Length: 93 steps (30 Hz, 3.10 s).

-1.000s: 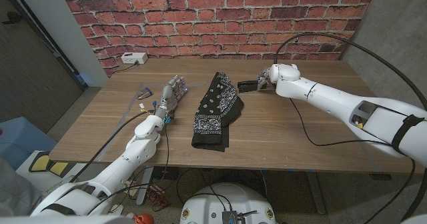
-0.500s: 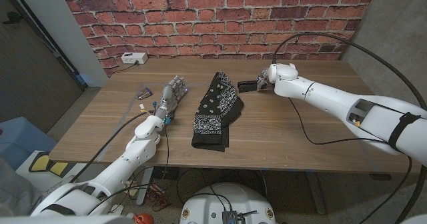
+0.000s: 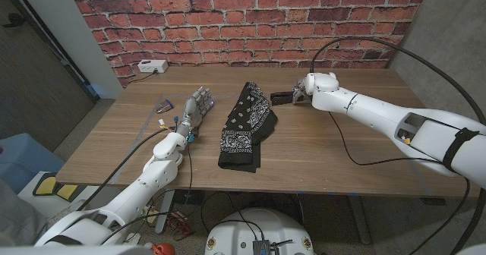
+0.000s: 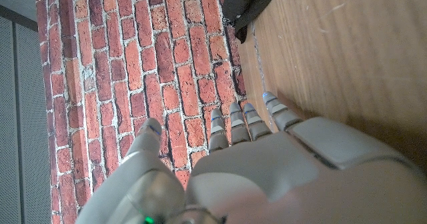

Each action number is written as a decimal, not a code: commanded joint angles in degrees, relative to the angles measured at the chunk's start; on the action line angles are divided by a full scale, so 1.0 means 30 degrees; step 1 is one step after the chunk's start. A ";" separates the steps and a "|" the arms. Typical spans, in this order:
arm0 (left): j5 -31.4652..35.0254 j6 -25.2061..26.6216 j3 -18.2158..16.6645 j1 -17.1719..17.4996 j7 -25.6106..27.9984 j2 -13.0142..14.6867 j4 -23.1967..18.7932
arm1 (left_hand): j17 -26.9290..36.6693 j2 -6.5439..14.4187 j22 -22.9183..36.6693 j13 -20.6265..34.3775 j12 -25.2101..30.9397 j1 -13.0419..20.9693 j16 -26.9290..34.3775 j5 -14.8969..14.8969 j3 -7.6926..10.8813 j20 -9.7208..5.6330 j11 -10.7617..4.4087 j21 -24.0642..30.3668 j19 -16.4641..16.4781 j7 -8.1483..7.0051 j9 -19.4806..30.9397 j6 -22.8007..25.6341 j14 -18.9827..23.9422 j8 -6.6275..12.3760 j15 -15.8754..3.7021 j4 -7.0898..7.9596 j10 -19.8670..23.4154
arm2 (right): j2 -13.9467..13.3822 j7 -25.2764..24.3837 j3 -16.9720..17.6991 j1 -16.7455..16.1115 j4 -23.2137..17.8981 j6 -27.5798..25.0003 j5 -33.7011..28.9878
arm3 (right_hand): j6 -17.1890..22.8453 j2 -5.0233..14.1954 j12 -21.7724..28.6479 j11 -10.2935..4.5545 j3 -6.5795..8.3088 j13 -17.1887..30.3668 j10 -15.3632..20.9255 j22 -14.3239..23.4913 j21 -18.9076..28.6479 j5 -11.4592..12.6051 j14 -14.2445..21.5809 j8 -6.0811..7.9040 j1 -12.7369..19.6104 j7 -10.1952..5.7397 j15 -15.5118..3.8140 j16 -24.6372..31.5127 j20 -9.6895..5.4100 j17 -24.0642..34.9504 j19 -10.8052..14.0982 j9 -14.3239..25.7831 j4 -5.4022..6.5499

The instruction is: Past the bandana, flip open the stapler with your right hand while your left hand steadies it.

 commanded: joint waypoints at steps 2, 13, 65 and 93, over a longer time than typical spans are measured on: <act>-0.0005 -0.0025 -0.0044 0.0263 0.0135 0.0097 -0.0334 | 0.0052 0.0123 0.0051 0.0001 0.0137 -0.0006 0.0160 0.0110 -0.0056 -0.0089 -0.0024 0.0143 0.0170 -0.0014 0.0054 0.0148 0.0175 -0.0025 -0.0029 -0.0001 0.0221 | 0.0028 -0.0153 -0.0129 -0.0177 -0.0030 -0.0218 -0.0110 | 0.0120 0.0228 0.0164 -0.0160 0.0147 0.0142 0.0335 0.0061 0.0137 -0.0081 0.0240 0.0209 0.0013 -0.0245 -0.2958 0.0177 -0.0374 0.0125 0.0260 0.0178 0.0078; -0.0037 -0.0057 -0.0088 0.0456 0.0195 0.0169 -0.0493 | 0.0053 0.0128 0.0052 0.0005 0.0133 -0.0002 0.0150 0.0111 -0.0062 -0.0092 0.0000 0.0143 0.0179 -0.0033 0.0054 0.0138 0.0168 -0.0036 -0.0015 -0.0003 0.0236 | 0.0087 -0.0440 -0.0191 -0.0271 -0.0075 -0.0320 -0.0254 | 0.0631 0.0263 0.0534 -0.0694 0.0337 0.0554 0.1196 0.0078 0.0158 -0.0142 0.0633 0.0609 -0.0078 -0.0575 -0.3260 0.0444 -0.0600 0.0262 0.0433 0.0614 0.0216; -0.0061 0.0071 -0.0081 0.0677 0.0222 0.0357 -0.0973 | 0.0057 0.0145 0.0053 0.0020 0.0112 0.0001 0.0150 0.0111 -0.0087 -0.0078 -0.0024 0.0137 0.0190 -0.0030 0.0058 0.0150 0.0227 -0.0048 -0.0040 -0.0003 0.0274 | -0.0292 -0.3410 0.0455 -0.1814 -0.1391 -0.1185 -0.0929 | 0.6366 0.0213 0.5548 -0.1399 0.1151 0.4143 0.6689 0.0526 0.1435 -0.0184 0.6437 0.4355 0.0564 -0.1187 -0.3753 0.5411 0.0102 0.5685 0.4294 0.4232 0.0040; -0.0051 -0.0024 -0.0094 0.0990 0.0335 0.0406 -0.1278 | 0.0059 0.0155 0.0053 0.0026 0.0111 0.0003 0.0148 0.0112 -0.0098 -0.0076 -0.0041 0.0135 0.0199 -0.0029 0.0060 0.0183 0.0252 -0.0042 -0.0037 -0.0002 0.0317 | -0.1280 -0.5474 0.2150 -0.3320 -0.4003 -0.1513 -0.0643 | 0.8710 0.0616 0.6569 -0.1492 0.2285 0.4151 0.9039 0.0664 0.1840 -0.0156 0.7992 0.5105 0.0906 -0.1212 -0.3747 0.5200 -0.0217 0.6313 0.4788 0.4311 0.0500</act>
